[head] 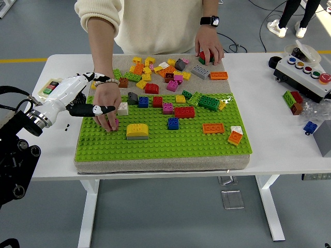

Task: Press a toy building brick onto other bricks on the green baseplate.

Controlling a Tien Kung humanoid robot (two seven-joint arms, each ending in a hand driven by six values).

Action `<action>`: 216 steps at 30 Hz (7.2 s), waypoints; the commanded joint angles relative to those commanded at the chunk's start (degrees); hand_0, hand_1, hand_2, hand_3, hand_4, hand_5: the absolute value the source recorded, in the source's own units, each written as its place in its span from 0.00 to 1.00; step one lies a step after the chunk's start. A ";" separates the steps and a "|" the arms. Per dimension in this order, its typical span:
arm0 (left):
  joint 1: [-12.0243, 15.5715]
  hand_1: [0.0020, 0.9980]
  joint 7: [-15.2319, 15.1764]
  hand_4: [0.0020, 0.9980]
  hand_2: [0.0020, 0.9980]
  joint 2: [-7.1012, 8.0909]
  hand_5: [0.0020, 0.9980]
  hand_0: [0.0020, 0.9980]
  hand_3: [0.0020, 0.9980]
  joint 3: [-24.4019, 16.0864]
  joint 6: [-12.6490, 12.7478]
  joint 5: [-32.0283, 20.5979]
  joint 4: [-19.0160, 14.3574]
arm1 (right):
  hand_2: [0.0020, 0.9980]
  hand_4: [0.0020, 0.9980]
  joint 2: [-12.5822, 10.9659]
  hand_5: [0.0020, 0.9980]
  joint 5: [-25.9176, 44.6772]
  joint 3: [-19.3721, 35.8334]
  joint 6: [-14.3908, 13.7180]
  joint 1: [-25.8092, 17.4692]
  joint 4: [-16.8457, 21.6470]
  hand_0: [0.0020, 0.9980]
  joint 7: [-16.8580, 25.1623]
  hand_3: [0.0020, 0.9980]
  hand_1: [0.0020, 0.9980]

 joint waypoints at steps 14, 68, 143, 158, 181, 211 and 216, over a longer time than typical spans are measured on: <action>0.21 0.76 -1.72 0.99 0.74 0.50 0.39 0.85 0.73 -0.45 -0.55 0.00 1.70 | 0.71 0.91 0.05 0.50 0.04 0.35 -0.52 -0.01 0.00 0.74 -0.07 0.59 0.66; -3.87 0.74 -2.94 0.80 0.66 -1.10 0.13 0.82 0.67 5.28 -3.73 0.00 13.96 | 0.71 0.92 0.05 0.50 0.05 0.00 -0.44 0.15 0.00 0.74 0.47 0.59 0.65; -9.52 0.64 -6.41 0.70 0.58 1.44 0.09 0.76 0.55 16.28 7.48 0.00 25.00 | 0.71 0.92 0.08 0.50 0.44 -0.19 -0.81 0.25 0.00 0.74 0.38 0.59 0.66; -9.57 0.61 -6.62 0.68 0.58 1.33 0.08 0.74 0.54 16.19 7.96 0.00 25.14 | 0.71 0.92 0.09 0.50 0.61 -0.05 -0.81 0.28 0.00 0.74 0.36 0.59 0.66; -8.49 0.59 -7.10 0.65 0.57 1.09 0.07 0.68 0.54 14.80 8.00 0.00 24.33 | 0.71 0.92 0.21 0.50 0.58 -0.12 -1.05 0.17 0.00 0.74 0.42 0.59 0.65; -7.62 0.59 -8.72 0.62 0.57 1.00 0.04 0.66 0.54 13.03 7.69 0.00 23.44 | 0.71 0.92 0.23 0.50 0.53 -0.07 -0.85 0.14 0.00 0.74 0.40 0.59 0.66; -7.66 0.64 -9.38 0.74 0.59 1.18 0.08 0.76 0.56 11.78 5.36 0.00 22.73 | 0.71 0.92 0.21 0.50 0.62 -0.01 -0.76 0.19 0.00 0.74 0.37 0.59 0.65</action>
